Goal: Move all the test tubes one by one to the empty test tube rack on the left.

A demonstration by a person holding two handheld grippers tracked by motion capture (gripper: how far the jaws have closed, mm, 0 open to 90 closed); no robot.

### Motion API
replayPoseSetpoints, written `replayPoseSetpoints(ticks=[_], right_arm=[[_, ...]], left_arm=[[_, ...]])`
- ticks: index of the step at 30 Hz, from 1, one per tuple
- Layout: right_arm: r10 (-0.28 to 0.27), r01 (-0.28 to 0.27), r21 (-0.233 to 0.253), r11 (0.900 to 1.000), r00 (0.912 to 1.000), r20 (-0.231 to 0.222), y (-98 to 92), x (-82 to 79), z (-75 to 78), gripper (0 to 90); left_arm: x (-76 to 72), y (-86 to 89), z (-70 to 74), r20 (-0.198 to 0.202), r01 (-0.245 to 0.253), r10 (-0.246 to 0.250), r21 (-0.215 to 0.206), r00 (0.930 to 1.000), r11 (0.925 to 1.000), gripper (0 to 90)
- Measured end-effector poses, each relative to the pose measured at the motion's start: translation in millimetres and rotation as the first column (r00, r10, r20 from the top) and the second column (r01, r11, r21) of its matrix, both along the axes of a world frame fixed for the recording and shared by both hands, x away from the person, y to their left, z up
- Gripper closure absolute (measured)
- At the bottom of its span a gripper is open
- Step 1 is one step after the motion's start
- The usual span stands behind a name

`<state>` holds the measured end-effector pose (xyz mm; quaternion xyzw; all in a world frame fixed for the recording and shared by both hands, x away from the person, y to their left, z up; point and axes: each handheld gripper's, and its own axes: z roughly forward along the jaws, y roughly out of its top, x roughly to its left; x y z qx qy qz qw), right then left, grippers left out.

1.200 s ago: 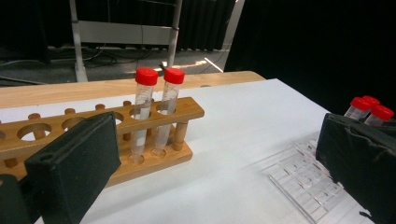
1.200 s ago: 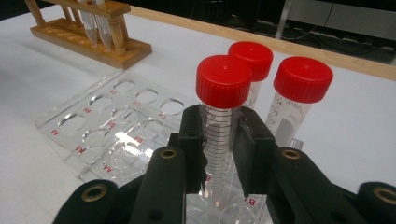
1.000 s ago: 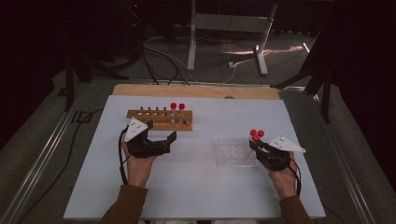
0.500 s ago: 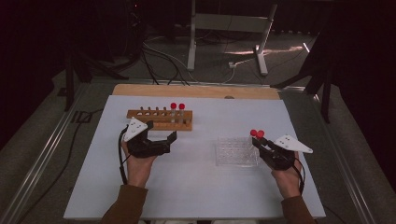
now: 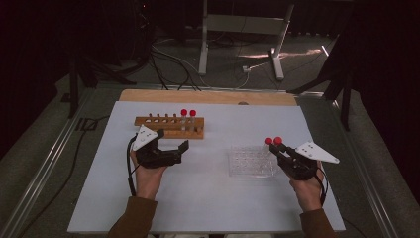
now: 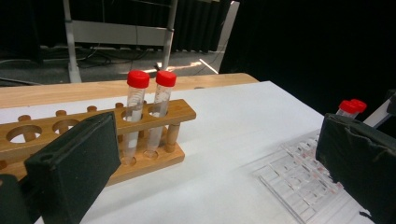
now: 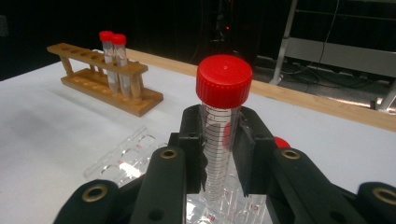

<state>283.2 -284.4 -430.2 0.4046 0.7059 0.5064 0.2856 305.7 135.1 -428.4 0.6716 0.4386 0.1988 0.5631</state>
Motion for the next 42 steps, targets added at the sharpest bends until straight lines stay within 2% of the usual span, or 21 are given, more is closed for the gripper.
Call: replayPoseSetpoints(ticks=[6,17,22,28,35,42], right_arm=[[0.020,-0.020,0.013,1.000,0.9998,0.007,1.0,-3.3,7.1,73.7],[0.112,-0.112,0.016,0.994,0.9937,-0.004,19.1,-9.1,12.9,73.7],[0.156,-0.156,-0.001,0.988,0.9877,-0.012,30.2,-12.1,13.6,73.7],[0.208,-0.208,-0.001,0.978,0.9775,-0.035,40.9,-14.0,12.7,73.6],[0.263,-0.263,0.005,0.965,0.9626,-0.065,53.3,-15.4,11.0,73.7],[0.303,-0.305,-0.011,0.952,0.9487,-0.090,68.2,-17.5,7.0,73.6]], left_arm=[[-1.3,-2.9,1.6,0.004,0.011,-0.011,0.000,0.9999,0.9999,0.5],[-2.6,-10.8,2.1,0.001,0.038,-0.038,0.012,0.9993,0.9992,0.5],[-4.1,-13.3,3.7,0.002,0.050,-0.050,0.003,0.9988,0.9988,0.5],[-8.1,-24.3,7.5,0.004,0.091,-0.091,-0.022,0.9959,0.9956,0.6],[-16.6,-50.6,16.9,-0.008,0.182,-0.182,-0.008,0.9833,0.9833,1.4],[-22.8,-76.9,22.4,0.004,0.286,-0.286,0.012,0.9583,0.9582,3.8]])
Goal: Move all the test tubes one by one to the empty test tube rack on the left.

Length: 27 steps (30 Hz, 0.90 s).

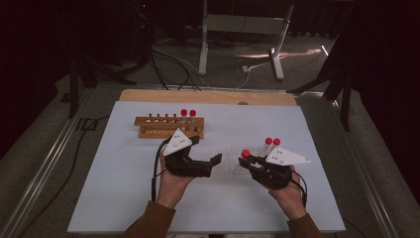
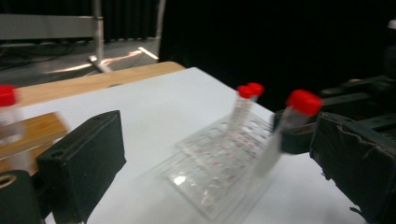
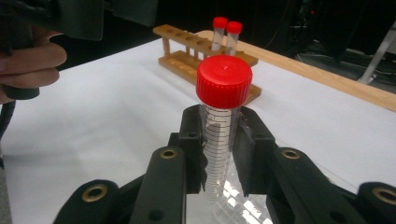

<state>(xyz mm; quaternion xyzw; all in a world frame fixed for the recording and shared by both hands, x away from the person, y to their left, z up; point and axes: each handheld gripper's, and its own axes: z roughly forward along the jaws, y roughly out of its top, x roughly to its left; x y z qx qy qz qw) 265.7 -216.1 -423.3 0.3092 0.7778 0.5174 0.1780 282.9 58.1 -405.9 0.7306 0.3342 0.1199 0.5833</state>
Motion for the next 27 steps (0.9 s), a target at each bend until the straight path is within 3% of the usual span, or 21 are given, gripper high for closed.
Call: replayPoseSetpoints(ticks=[8,11,15,21,27], right_arm=[[0.029,-0.029,-0.001,1.000,0.9995,-0.013,8.4,-1.0,-2.4,73.6],[0.036,-0.036,0.000,0.999,0.9992,-0.018,10.6,-1.5,-3.1,73.6],[0.045,-0.045,0.000,0.999,0.9988,-0.020,11.8,-2.0,-3.5,73.6],[0.060,-0.060,-0.002,0.998,0.9979,-0.024,14.0,-2.6,-4.2,73.6],[0.064,-0.064,-0.006,0.998,0.9976,-0.027,14.7,-2.3,-5.3,73.6]], left_arm=[[-3.2,-23.5,-0.3,0.002,0.065,-0.065,0.018,0.9979,0.9977,5.7],[-3.9,-33.2,0.1,-0.002,0.084,-0.084,0.043,0.9965,0.9956,8.8],[-4.3,-40.4,-1.1,0.002,0.113,-0.114,0.042,0.9935,0.9926,22.3],[-3.5,-44.9,-3.9,-0.002,0.168,-0.169,0.027,0.9857,0.9853,53.6],[-4.5,-47.5,-4.5,-0.001,0.179,-0.179,0.044,0.9838,0.9828,69.4]])
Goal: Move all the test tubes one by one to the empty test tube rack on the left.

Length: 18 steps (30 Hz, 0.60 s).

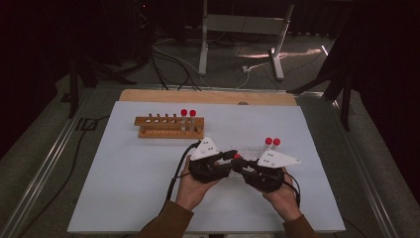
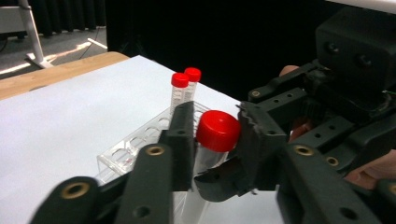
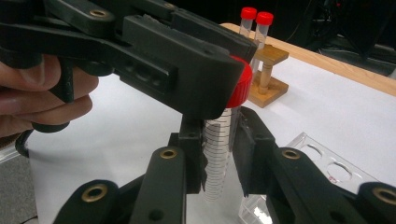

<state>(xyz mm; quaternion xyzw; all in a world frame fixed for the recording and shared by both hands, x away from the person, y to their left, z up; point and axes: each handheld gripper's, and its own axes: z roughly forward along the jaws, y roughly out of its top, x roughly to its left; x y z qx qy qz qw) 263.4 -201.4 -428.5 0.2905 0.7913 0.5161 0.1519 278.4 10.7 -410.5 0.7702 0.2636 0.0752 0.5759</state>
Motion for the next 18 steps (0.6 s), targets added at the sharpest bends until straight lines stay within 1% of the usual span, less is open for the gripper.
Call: replayPoseSetpoints(ticks=[3,5,6,10,14,18], right_arm=[[0.000,0.000,0.002,1.000,1.0000,-0.005,-0.3,0.1,-0.5,73.5],[0.003,-0.003,0.002,1.000,1.0000,0.000,-0.5,0.1,-0.6,73.0],[0.004,-0.004,0.005,1.000,1.0000,0.001,-1.0,0.3,-0.6,71.5],[0.002,-0.002,0.014,1.000,1.0000,0.005,-3.3,1.1,-0.1,57.2],[0.001,-0.001,0.027,1.000,1.0000,-0.009,-6.4,3.3,-0.7,44.5],[-0.011,0.011,0.029,1.000,0.9999,-0.011,-8.0,4.4,-1.8,28.3]], left_arm=[[-0.7,-0.4,0.1,0.007,-0.004,0.004,0.007,1.0000,1.0000,70.3],[-1.2,-0.6,0.5,0.011,-0.008,0.007,0.007,0.9999,0.9999,70.5],[-1.5,-0.7,0.8,0.014,-0.013,0.013,0.011,0.9998,0.9998,70.7],[-0.8,0.2,1.4,0.016,-0.024,0.023,0.017,0.9996,0.9996,70.7],[0.3,2.0,1.9,0.017,-0.035,0.035,0.015,0.9992,0.9993,70.7],[2.3,5.4,3.0,0.016,-0.051,0.051,0.012,0.9986,0.9986,70.8]])
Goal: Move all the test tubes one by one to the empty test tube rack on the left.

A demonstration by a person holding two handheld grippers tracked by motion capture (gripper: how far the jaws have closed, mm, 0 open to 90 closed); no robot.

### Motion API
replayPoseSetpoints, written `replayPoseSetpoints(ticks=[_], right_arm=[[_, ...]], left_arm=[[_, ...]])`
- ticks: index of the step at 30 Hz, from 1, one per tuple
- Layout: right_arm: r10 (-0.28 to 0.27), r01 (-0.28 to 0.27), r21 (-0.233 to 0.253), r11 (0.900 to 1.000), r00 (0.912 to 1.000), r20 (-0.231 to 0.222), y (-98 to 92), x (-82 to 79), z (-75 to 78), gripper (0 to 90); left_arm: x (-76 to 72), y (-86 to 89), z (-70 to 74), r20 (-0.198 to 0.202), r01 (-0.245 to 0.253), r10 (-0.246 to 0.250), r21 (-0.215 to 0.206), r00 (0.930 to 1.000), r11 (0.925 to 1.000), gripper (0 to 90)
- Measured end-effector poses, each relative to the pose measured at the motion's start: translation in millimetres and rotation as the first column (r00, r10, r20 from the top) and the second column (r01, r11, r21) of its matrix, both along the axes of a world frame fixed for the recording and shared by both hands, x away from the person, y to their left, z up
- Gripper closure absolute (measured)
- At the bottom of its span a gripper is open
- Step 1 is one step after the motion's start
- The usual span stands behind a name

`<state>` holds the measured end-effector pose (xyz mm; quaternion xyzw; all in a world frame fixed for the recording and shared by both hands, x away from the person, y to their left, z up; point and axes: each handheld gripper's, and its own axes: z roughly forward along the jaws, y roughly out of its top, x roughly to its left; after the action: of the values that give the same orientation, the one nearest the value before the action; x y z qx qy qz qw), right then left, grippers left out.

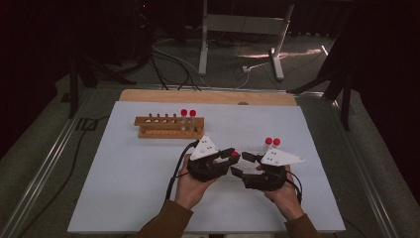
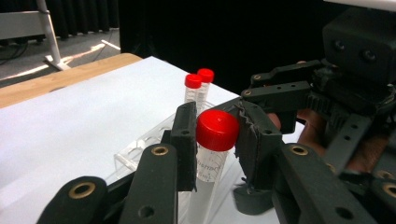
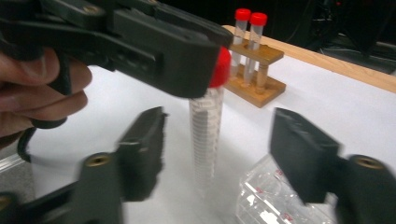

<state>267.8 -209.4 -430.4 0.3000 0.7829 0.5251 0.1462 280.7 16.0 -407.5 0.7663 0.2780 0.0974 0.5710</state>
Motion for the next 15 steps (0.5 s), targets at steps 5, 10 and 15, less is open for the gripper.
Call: replayPoseSetpoints(ticks=[5,10,15], right_arm=[[-0.040,0.040,0.000,0.999,0.9991,0.016,-1.7,0.9,-1.0,14.3],[-0.077,0.077,0.013,0.997,0.9970,0.014,-7.1,3.4,-1.2,3.6],[-0.115,0.115,0.020,0.993,0.9932,0.019,-13.9,6.0,-1.9,0.7]], left_arm=[[1.9,5.9,2.7,0.000,-0.019,0.019,-0.010,0.9998,0.9998,70.8],[4.6,12.9,5.8,-0.002,-0.036,0.036,-0.028,0.9994,0.9990,70.8],[8.6,19.6,8.4,-0.004,-0.055,0.055,-0.035,0.9985,0.9978,70.8]])
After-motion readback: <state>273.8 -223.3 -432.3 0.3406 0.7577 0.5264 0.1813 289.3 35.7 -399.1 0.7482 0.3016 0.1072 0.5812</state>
